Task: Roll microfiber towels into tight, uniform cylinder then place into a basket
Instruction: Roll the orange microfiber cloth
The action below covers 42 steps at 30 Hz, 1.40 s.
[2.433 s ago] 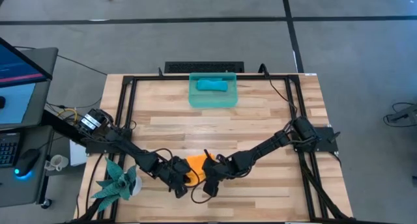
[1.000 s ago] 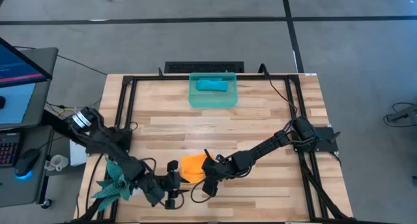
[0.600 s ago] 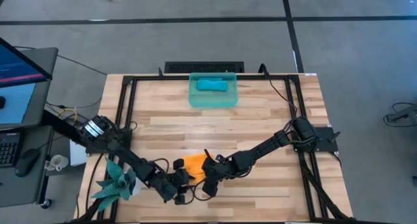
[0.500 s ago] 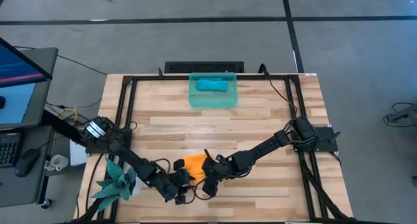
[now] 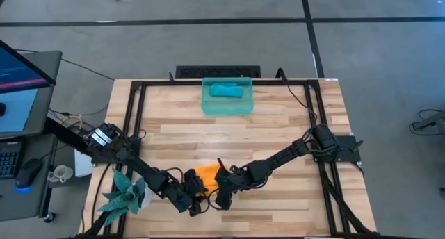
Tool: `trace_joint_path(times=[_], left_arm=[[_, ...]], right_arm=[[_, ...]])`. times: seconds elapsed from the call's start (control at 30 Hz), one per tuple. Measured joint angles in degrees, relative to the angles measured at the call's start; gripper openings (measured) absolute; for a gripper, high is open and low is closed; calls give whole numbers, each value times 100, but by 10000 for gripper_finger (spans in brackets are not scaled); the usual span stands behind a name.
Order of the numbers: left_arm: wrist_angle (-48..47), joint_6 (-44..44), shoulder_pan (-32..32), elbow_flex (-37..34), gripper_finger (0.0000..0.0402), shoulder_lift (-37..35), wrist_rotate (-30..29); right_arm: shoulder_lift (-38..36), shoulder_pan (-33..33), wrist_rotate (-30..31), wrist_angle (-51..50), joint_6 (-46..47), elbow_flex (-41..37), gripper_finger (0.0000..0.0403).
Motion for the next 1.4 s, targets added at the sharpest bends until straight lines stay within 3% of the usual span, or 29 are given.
trace_joint_path(times=[0.3, 0.5, 0.6, 0.9, 1.17, 1.4], left_arm=[[-44, 2, 2, -4, 141, 0, 216], [-53, 90, 0, -4, 141, 0, 273], [-51, 134, 0, -4, 141, 0, 282], [-53, 135, -4, -4, 141, 0, 291], [-53, 135, -7, -7, 141, 0, 295], [-53, 218, -11, -7, 141, 0, 297]], right_arm=[[-862, 97, -38, -608, -881, -31, 200], [-1337, 769, 1294, -1020, -2131, -24, 187], [-1191, 1143, 2010, -836, -2878, -12, 183], [-337, 1312, 2157, -195, -5559, -13, 190], [-167, 1108, 2613, -265, -5900, -7, 209], [-71, 854, 2246, -468, -5579, 9, 205]])
